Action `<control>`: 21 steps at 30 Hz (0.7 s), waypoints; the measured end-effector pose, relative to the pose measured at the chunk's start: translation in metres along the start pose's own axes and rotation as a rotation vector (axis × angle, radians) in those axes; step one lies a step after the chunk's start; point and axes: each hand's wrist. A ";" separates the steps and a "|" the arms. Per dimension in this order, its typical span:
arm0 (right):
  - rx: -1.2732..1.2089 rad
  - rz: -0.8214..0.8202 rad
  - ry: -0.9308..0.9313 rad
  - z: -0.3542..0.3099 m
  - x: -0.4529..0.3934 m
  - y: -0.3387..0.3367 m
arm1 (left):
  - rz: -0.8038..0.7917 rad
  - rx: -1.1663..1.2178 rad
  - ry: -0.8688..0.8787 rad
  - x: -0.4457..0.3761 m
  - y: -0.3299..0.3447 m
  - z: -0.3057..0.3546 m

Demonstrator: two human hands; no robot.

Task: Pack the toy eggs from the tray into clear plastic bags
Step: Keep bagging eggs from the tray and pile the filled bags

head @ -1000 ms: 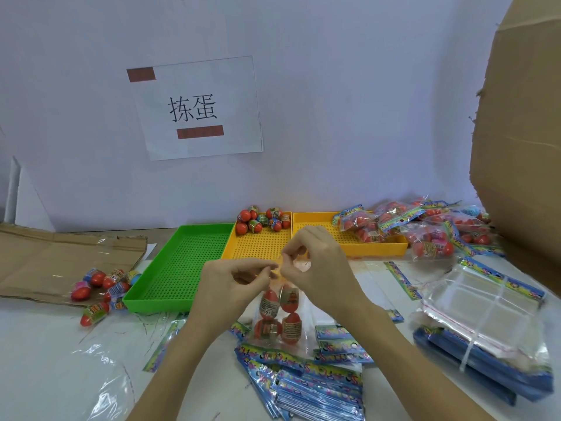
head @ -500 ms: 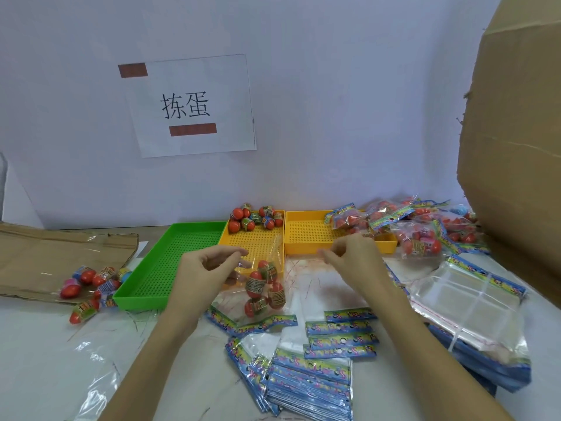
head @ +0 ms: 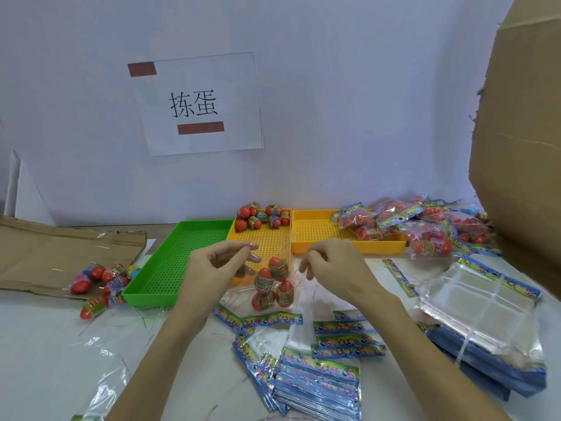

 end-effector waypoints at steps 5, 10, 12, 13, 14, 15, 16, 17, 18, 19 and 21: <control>-0.313 -0.018 -0.008 -0.004 -0.002 0.009 | -0.006 0.005 0.008 0.000 0.000 0.000; -0.488 0.028 0.026 0.004 -0.004 0.014 | -0.092 0.004 -0.022 0.000 -0.001 0.001; -0.564 0.015 0.076 0.004 -0.003 0.014 | -0.126 -0.007 -0.018 0.001 0.000 0.003; -0.594 0.009 0.105 0.004 -0.004 0.014 | -0.127 -0.021 -0.009 0.002 0.001 0.003; -0.616 0.007 0.134 0.003 -0.004 0.014 | -0.118 -0.031 -0.006 0.003 0.001 0.004; -0.638 0.009 0.165 0.003 -0.004 0.014 | -0.101 -0.029 -0.012 0.003 0.002 0.003; -0.656 0.016 0.192 0.003 -0.004 0.014 | -0.076 -0.015 -0.026 0.003 0.002 0.002; -0.670 0.028 0.207 0.003 -0.005 0.014 | -0.050 0.002 -0.042 0.002 0.002 0.001; -0.681 0.040 0.213 0.003 -0.005 0.014 | -0.029 0.018 -0.056 0.001 0.002 0.000; -0.689 0.045 0.213 0.003 -0.004 0.014 | -0.016 0.028 -0.067 0.000 0.001 -0.001; -0.697 0.011 0.203 0.003 -0.005 0.014 | -0.015 0.036 -0.077 -0.001 0.000 -0.002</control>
Point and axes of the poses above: each hand's wrist, its own x-axis away from the middle knuckle, its own y-axis out of the palm, z = x × y, and after that the axes turned 15 degrees about -x, right-handed
